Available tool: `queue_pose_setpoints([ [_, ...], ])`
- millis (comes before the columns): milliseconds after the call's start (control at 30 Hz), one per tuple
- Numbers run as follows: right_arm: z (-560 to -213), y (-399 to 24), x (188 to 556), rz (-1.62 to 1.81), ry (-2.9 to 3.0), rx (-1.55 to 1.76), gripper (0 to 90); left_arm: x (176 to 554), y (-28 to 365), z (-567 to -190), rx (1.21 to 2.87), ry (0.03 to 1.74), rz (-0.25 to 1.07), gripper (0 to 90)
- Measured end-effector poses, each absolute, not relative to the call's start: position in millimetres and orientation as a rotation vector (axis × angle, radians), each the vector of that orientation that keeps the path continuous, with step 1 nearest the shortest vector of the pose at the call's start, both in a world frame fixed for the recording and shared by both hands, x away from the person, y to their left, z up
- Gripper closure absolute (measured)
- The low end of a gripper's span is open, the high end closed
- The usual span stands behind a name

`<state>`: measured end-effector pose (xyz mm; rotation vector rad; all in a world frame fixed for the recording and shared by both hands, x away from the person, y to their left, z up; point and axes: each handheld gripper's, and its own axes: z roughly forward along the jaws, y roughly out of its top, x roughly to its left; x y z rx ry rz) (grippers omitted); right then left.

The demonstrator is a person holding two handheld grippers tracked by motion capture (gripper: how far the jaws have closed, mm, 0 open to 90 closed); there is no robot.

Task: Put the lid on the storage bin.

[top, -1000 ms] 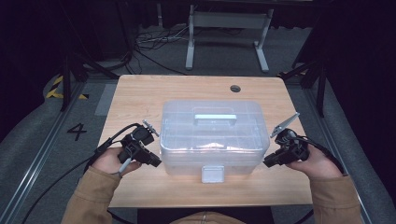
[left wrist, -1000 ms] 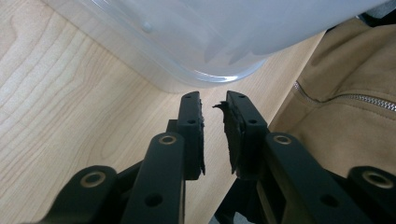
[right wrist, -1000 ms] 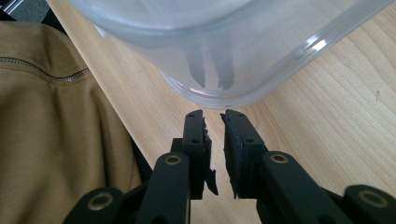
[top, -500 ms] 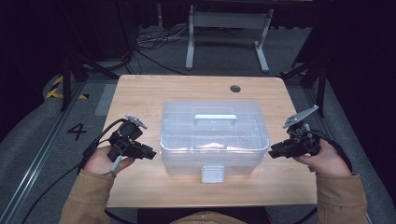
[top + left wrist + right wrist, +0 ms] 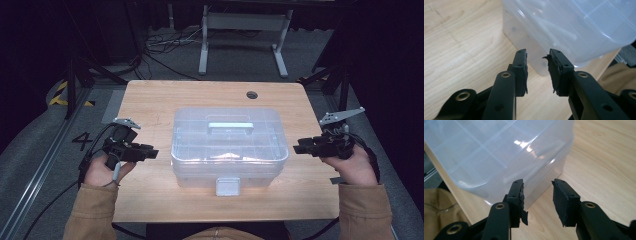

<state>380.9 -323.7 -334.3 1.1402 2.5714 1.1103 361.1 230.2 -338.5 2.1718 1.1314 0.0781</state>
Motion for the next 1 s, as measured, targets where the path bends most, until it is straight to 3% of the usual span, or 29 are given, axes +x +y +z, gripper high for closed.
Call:
queue_pose_setpoints([
  [600,-350,-352,394,1.184,2.338,1.253,48.2,371,261,-354,1.938,1.249,0.265,66.0],
  [1000,-370,-368,407,1.203,2.238,1.338,42.5,376,265,-372,1.906,1.266,0.352,56.8],
])
